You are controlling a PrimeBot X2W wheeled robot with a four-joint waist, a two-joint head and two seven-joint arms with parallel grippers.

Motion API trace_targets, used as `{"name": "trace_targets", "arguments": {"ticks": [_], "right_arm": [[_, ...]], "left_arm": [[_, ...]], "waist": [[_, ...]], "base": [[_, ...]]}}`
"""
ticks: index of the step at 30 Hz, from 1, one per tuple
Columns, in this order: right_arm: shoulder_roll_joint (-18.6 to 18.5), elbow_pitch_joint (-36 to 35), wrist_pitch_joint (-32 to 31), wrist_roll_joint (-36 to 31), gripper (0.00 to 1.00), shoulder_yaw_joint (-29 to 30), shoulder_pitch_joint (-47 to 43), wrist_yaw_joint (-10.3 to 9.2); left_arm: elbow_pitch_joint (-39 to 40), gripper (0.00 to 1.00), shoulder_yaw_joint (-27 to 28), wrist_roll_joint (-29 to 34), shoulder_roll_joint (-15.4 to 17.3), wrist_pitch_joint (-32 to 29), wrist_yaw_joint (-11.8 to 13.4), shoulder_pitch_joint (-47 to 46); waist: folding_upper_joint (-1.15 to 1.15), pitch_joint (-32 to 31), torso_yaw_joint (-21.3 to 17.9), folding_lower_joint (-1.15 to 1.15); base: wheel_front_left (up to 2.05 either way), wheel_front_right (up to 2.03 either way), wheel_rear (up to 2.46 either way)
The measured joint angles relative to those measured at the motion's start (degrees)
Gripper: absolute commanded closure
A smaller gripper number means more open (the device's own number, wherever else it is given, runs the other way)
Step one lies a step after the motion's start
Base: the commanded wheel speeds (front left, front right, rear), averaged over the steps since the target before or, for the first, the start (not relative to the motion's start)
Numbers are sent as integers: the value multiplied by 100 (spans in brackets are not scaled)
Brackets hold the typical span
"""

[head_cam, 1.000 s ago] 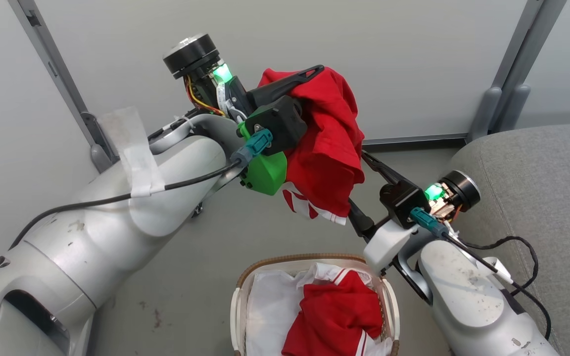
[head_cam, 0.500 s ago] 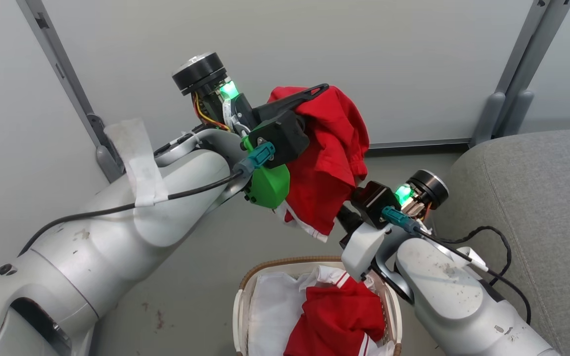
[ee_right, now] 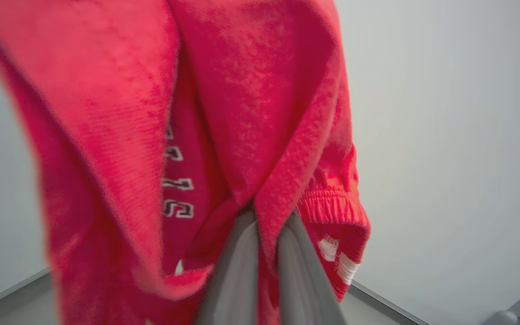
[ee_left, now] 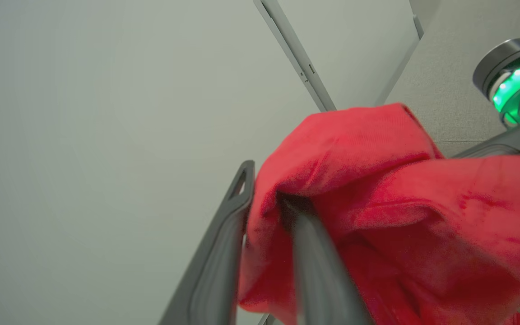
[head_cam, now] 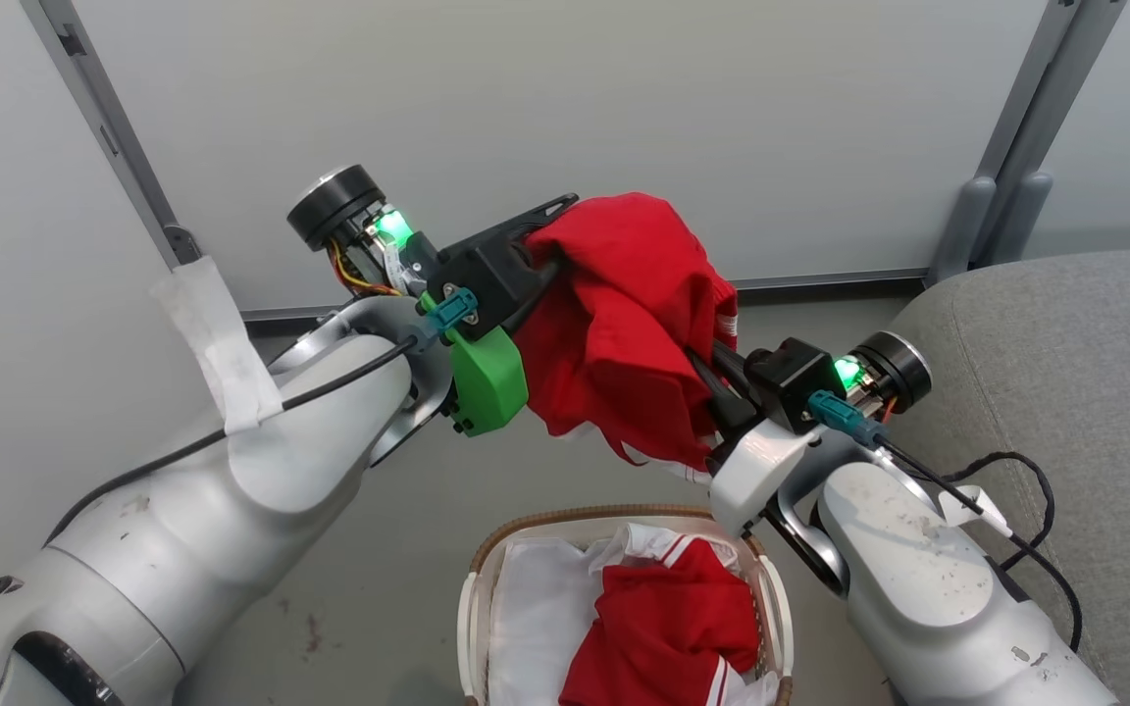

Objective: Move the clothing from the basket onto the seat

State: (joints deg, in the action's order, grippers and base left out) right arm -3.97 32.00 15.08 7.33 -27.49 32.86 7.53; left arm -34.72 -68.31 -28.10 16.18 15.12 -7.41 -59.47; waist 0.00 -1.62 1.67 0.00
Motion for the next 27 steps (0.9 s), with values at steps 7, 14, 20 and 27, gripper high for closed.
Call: {"name": "trace_targets", "arguments": {"ticks": [7,14,20,27], "right_arm": [[15,-88,0,-11,100,278,-69,0],[20,-194,0,-85,100,700,-158,0],[-3,-275,0,-190,100,1022,-182,0],[-43,-335,0,-268,100,1299,-271,0]], "left_arm": [[-60,0,305,-350,-60,0,14,573],[137,0,846,-466,-283,1,160,1477],[376,0,1508,-476,-536,0,245,2399],[450,0,2169,-141,-833,0,187,3275]], "waist": [[0,35,-1,0],[0,76,43,0],[0,123,25,0],[0,167,-12,0]], "base": [[0,0,0],[0,0,0],[0,0,0],[0,0,0]]}}
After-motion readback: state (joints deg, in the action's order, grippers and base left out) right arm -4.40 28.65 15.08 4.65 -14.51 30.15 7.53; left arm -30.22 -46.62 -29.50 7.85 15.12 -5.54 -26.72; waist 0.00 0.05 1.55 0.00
